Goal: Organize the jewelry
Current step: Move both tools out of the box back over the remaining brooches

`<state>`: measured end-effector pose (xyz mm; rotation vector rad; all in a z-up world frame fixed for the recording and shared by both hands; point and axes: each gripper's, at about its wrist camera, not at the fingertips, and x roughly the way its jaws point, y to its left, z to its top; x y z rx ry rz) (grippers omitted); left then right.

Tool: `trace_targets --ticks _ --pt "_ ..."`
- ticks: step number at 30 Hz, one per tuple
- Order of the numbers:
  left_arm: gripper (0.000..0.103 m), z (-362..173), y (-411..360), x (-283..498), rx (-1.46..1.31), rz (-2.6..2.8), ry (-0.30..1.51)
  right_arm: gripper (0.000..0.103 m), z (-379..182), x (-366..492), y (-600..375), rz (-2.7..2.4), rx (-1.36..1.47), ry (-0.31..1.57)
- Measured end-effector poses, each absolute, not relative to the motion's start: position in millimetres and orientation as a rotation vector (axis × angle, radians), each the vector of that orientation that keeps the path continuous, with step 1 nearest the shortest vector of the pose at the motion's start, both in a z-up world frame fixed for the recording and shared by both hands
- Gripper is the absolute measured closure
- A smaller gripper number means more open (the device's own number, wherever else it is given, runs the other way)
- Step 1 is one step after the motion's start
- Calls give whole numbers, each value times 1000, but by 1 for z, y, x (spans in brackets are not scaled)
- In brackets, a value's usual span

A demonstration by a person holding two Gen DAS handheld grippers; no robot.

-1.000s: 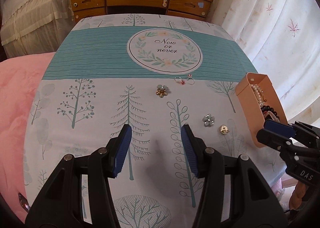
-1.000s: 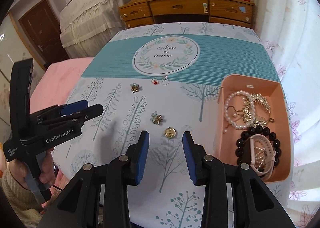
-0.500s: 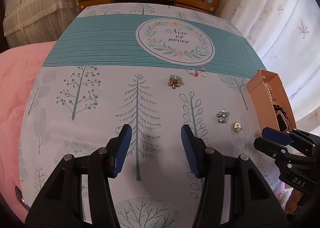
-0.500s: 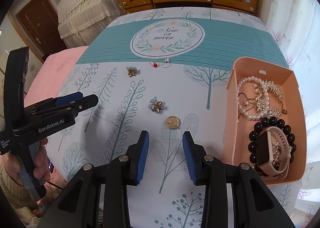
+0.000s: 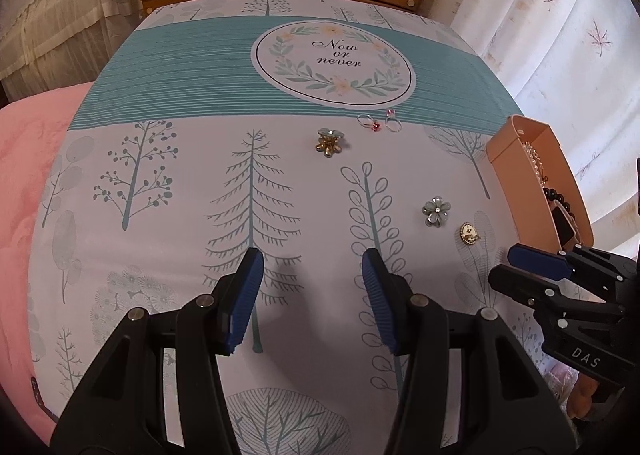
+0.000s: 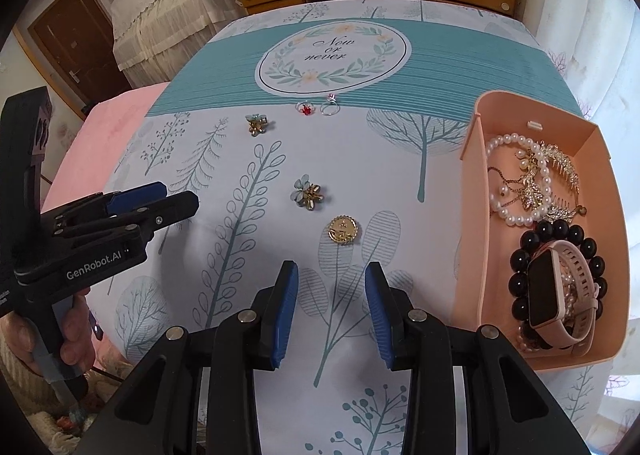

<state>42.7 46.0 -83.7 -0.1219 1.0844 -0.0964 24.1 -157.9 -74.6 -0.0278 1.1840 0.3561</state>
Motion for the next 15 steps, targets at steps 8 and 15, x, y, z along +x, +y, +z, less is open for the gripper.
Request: trace_targets --ticks 8,15 --pt "55 -85 44 43 -117 -102 1091 68 -78 24 -157 358 -33 1187" --pt "55 -83 36 40 -84 -119 1074 68 -79 23 -156 359 -34 1195"
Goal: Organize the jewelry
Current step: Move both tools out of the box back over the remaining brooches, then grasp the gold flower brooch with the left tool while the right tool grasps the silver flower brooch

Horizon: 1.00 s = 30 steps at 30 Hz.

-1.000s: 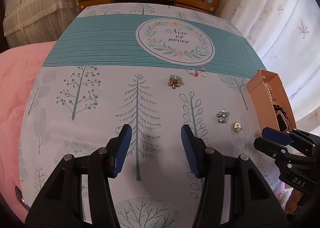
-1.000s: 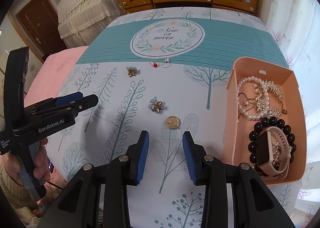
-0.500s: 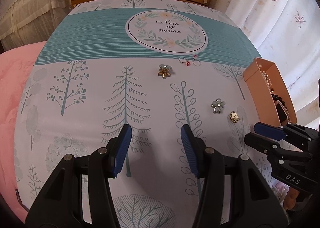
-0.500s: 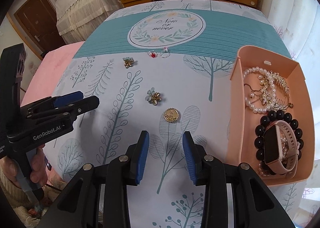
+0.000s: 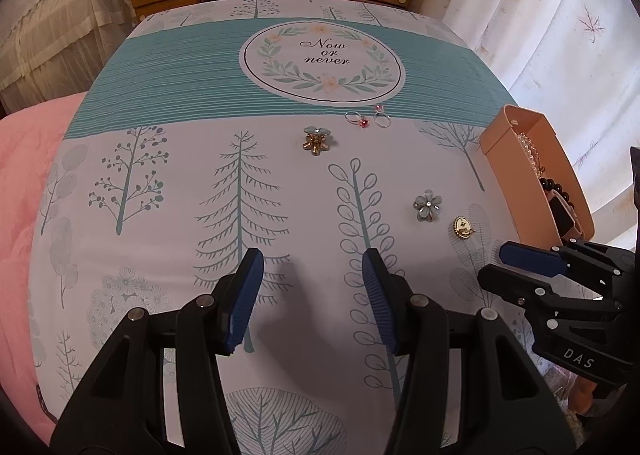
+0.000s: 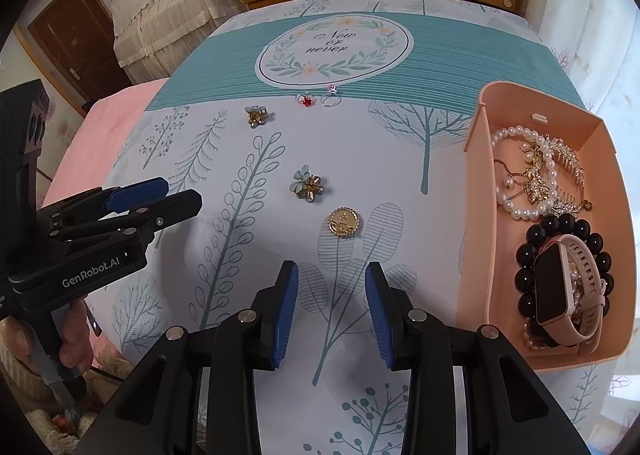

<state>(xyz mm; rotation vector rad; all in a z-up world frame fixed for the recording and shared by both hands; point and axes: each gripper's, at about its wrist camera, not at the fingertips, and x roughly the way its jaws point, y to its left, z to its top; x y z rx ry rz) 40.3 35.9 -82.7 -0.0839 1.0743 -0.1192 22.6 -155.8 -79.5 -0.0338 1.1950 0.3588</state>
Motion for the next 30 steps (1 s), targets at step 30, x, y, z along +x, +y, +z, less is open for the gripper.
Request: trace_targets --ticks 30 --pt "55 -97 34 123 -71 -162 1113 79 -92 60 -97 427 -210 1055"
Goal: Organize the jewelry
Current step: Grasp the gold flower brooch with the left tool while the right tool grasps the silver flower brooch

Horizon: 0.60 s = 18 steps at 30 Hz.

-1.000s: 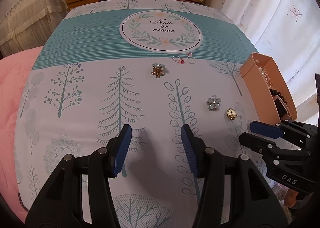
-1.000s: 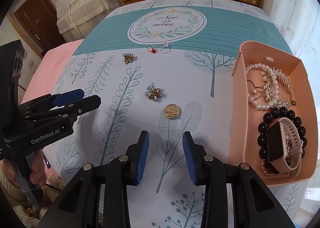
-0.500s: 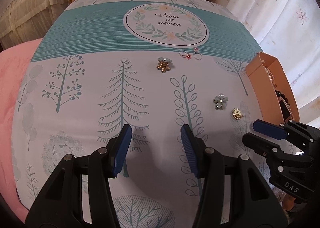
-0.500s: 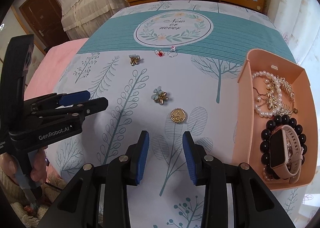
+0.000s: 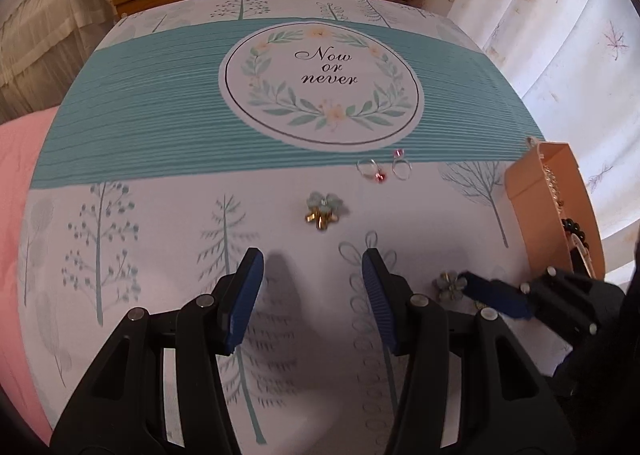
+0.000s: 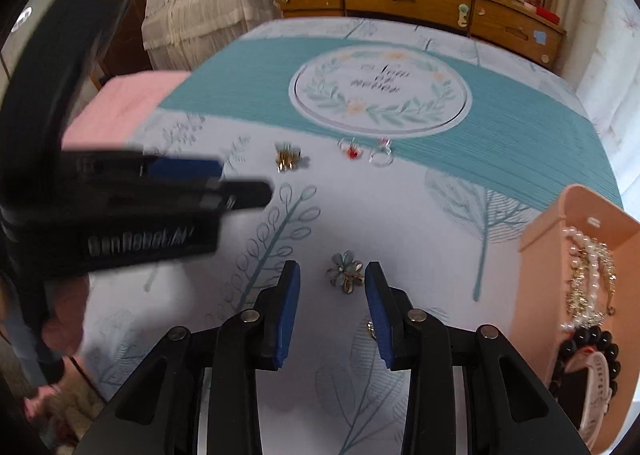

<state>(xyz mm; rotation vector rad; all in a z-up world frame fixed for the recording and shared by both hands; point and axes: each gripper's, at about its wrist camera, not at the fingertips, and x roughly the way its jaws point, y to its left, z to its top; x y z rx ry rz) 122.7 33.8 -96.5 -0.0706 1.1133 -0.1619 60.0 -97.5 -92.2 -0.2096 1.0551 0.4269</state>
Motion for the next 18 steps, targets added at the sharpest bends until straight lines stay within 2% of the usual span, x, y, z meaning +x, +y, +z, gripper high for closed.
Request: trace_targets --ticks 1,8,9,10,11,18 --pt "55 -98 32 128 -57 -159 1109 87 -94 59 -96 425 -226 1051" --pt "56 -108 21 149 -7 -139 1085 88 -89 50 -109 451 -151 1042" --pt "61 -108 19 150 1 -138 1074 88 -86 48 -111 452 -142 1035" --pt "77 -108 17 150 9 -133 1064 88 -82 44 -114 454 -132 1025" --pt "86 -108 15 150 22 -127 1057 88 -79 41 -117 455 -125 1015" --pt "87 -100 3 138 45 -139 1040 88 -45 20 -151 412 -52 952"
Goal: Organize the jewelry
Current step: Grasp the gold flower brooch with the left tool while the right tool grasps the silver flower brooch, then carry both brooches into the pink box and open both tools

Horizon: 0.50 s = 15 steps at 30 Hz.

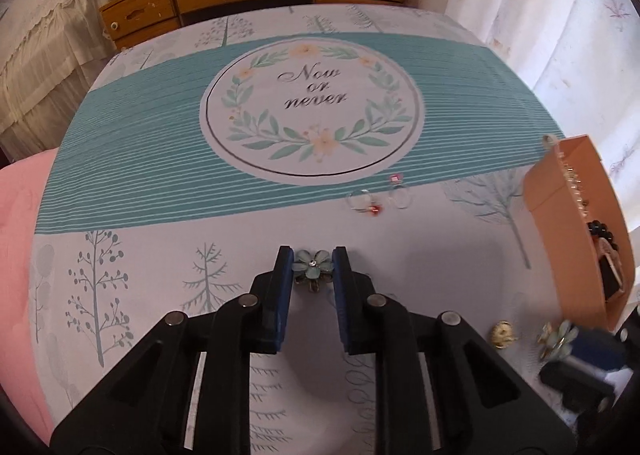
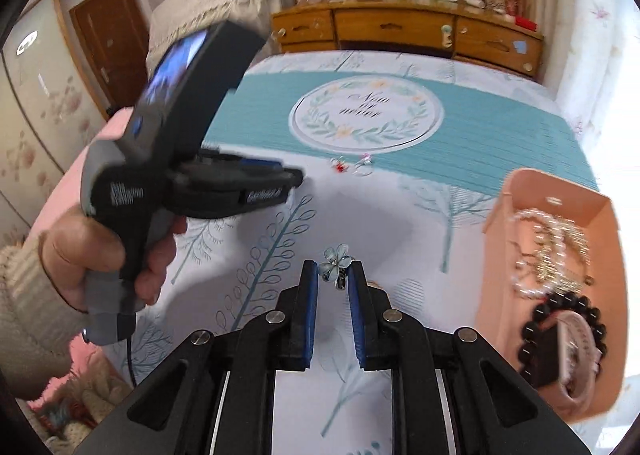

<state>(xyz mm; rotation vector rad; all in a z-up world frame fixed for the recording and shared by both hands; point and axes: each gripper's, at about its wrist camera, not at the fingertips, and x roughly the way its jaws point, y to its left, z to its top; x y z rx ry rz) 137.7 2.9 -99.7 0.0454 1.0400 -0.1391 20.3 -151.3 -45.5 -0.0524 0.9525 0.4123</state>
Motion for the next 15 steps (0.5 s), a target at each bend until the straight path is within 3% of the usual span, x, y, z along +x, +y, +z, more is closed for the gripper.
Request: trace_targets --ticks 10,15 --pt "86 -7 -85 91 64 -452 878 88 25 -10 -273 231 158 800" --pt "86 9 -144 84 120 -579 868 88 34 -23 -311 186 208 790"
